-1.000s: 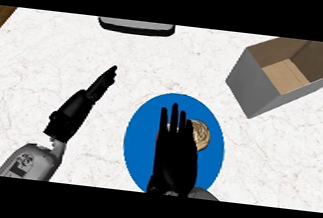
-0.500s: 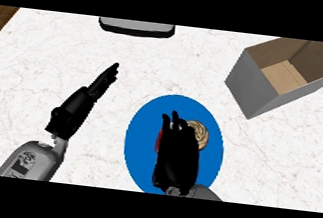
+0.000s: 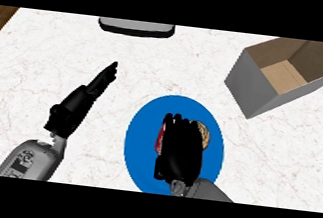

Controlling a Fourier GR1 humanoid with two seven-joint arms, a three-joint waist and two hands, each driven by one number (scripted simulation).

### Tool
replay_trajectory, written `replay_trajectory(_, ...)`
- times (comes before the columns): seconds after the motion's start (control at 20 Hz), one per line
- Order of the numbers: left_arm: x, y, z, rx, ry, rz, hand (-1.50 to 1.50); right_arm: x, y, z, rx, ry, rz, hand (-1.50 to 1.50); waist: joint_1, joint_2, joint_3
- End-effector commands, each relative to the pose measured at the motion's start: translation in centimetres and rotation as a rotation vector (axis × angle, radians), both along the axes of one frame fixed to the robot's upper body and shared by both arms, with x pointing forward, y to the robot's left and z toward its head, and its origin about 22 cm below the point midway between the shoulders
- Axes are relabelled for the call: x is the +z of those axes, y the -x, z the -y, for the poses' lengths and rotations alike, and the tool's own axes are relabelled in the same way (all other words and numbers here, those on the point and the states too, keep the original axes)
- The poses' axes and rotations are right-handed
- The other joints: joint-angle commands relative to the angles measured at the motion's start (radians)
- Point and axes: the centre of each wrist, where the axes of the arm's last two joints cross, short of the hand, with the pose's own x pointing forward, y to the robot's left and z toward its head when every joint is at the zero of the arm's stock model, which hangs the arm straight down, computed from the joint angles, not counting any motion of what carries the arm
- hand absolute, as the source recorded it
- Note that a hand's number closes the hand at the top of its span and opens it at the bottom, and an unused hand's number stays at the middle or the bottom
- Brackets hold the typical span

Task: Pick the can from the plate and place it in the cardboard box

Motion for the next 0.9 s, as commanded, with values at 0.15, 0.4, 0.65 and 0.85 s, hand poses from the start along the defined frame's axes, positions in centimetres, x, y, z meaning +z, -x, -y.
replay_trajectory(0.15,0.0,0.2,-0.2,0.006,0.009,-0.004,0.00,-1.1,1.9,8.6,0.510,0.082,-0.005,1.50,-0.011,0.020,0.008)
replay_trajectory(0.4,-1.2,1.0,-0.7,0.031,0.015,-0.016,0.00,1.7,2.0,15.5,0.732,0.087,0.166,1.50,-0.038,0.018,0.008)
replay_trajectory(0.65,-0.4,0.7,-2.3,0.062,-0.011,0.012,0.00,5.7,0.6,23.2,0.784,0.072,0.323,1.50,-0.048,0.019,0.008)
replay_trajectory(0.85,-0.4,1.2,-1.9,0.049,0.003,-0.002,0.00,9.7,0.9,26.9,0.830,-0.027,0.359,1.50,-0.062,0.012,0.006)
